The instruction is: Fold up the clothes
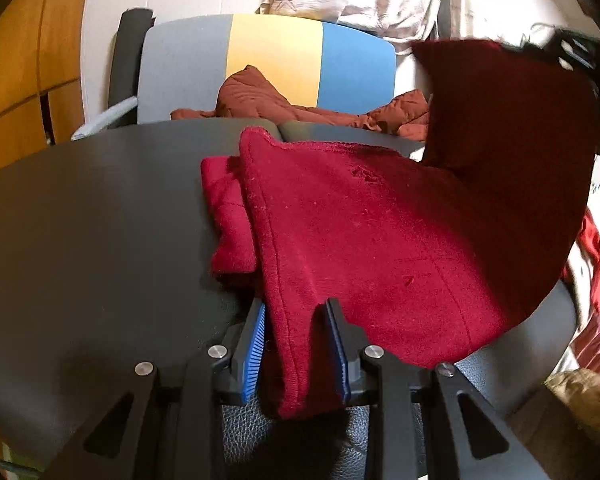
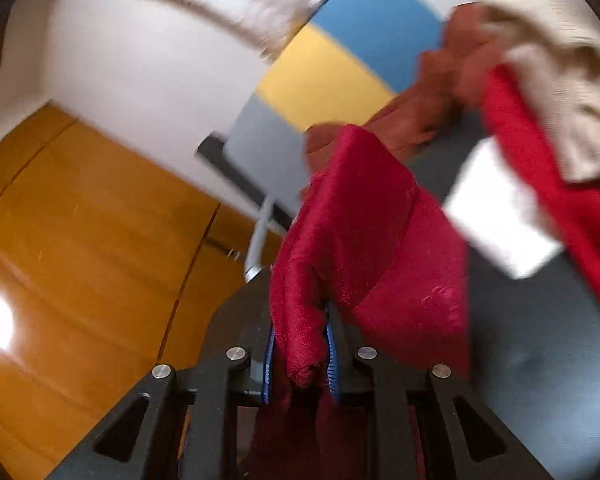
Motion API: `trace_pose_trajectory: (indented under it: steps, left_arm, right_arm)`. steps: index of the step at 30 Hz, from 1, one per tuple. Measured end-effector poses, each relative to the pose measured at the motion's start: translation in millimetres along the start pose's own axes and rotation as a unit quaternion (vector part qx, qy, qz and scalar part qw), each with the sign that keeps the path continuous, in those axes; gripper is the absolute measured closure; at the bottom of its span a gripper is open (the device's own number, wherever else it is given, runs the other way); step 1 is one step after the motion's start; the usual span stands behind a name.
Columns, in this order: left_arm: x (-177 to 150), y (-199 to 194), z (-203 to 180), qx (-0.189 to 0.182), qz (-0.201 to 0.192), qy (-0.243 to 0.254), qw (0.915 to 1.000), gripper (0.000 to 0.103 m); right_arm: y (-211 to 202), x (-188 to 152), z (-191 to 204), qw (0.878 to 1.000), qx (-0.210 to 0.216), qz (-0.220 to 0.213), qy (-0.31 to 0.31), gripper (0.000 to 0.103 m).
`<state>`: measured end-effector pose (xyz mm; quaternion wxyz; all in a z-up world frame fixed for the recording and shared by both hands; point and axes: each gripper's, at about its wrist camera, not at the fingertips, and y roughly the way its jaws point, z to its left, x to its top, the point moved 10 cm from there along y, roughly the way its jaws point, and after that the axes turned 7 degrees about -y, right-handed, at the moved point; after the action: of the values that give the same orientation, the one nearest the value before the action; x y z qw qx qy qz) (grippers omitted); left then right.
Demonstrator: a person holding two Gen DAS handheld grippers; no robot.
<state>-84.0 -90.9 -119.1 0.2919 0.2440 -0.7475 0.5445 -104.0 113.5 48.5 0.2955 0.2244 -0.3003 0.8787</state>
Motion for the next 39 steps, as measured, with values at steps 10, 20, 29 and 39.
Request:
trace_pose_trajectory:
  steps: [10,20,29,39]
  left_arm:
    - [-3.8,-0.9,1.3,-0.008,-0.002,-0.010,0.9999,0.072]
    - [0.3,-9.4,5.4,-0.021,-0.001,-0.042,0.9989,0.072]
    - [18.4,-43.4,21.6,-0.109,-0.026,-0.148,0.9826,0.072]
    - [48.7,-75.6,19.4,-0.205,-0.071,-0.209,0.9535,0.068]
  right_arm:
    - [141.0,-107.0,62.2,0.987,0.006,0.138,-0.083,0.083]
    - [167.8,-146.4,43.6,0.979,0.030,0.179,-0.088,0.053]
    - [70.0,-113.2,35.9,0.985,0.004,0.040,-0.168,0.061]
    - [72.9,-144.4,6.2,0.962,-0.069,0.088,-0.250,0.073]
